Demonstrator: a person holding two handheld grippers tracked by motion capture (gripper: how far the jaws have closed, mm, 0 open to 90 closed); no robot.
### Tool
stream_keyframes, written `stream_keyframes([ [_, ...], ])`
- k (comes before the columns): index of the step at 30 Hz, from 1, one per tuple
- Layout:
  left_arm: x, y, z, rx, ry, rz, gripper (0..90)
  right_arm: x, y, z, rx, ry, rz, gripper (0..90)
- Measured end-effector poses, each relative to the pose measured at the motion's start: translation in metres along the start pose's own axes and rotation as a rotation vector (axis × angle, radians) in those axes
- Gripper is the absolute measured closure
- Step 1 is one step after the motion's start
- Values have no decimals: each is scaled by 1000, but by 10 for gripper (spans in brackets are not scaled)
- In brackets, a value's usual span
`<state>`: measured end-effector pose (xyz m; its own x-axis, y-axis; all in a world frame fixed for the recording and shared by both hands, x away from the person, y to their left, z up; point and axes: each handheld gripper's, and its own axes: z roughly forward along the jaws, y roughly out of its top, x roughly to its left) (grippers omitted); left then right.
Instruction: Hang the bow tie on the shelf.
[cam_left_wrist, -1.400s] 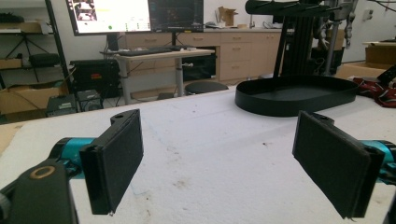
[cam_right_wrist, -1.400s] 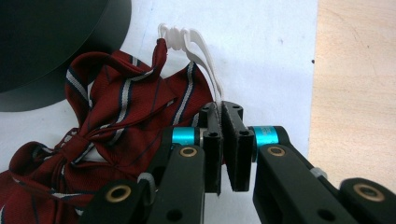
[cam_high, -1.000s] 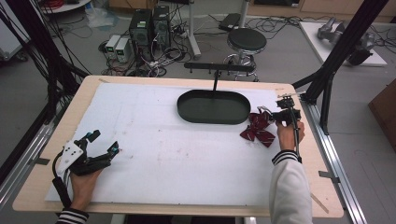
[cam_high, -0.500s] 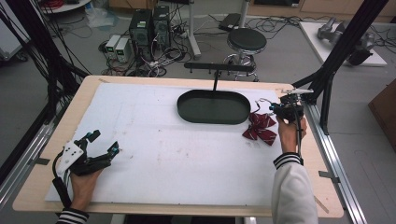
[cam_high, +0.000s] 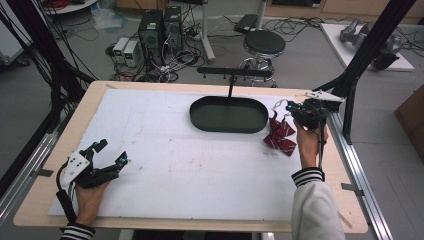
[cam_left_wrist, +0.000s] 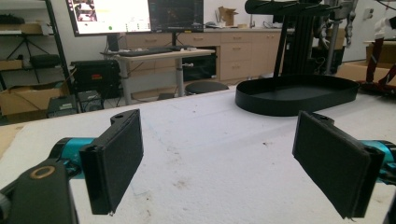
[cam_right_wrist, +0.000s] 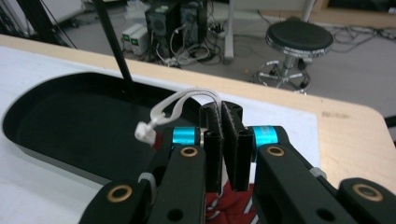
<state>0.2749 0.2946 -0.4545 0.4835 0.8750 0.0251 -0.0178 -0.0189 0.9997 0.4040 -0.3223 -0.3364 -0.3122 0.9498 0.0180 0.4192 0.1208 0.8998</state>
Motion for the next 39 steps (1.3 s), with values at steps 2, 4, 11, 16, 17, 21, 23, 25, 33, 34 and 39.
stream_keyframes([
  [2, 0, 0, 0, 0, 0, 0, 166, 2, 2, -5, -18, 7, -6, 869],
  [4, 0, 0, 0, -1, 0, -1, 166, 5, 3, -9, -32, 14, -6, 869],
  [11, 0, 0, 0, -3, 2, -5, 166, 12, 11, -26, -91, 17, -25, 870],
  [16, 0, 0, 0, -3, 1, -6, 166, 23, 24, -38, -119, 30, -39, 870],
  [17, 0, 0, 0, -3, 1, -6, 166, 26, 27, -40, -134, 31, -50, 871],
  [21, 0, 0, 0, -4, 1, -6, 166, 35, 37, -44, -153, 45, -65, 870],
  [23, 0, 0, 0, -5, 0, -6, 166, 39, 42, -45, -159, 52, -67, 870],
  [25, 0, 0, 0, -5, 0, -6, 166, 44, 48, -46, -170, 53, -86, 870],
  [33, 0, 0, 0, -6, 0, -7, 166, 56, 66, -46, -191, 71, -91, 870],
  [34, 0, 0, 0, -5, 0, -7, 165, 57, 68, -45, -193, 74, -95, 870],
  [39, 0, 0, 0, -5, -1, -7, 166, 69, 78, -37, -205, 99, -110, 870],
])
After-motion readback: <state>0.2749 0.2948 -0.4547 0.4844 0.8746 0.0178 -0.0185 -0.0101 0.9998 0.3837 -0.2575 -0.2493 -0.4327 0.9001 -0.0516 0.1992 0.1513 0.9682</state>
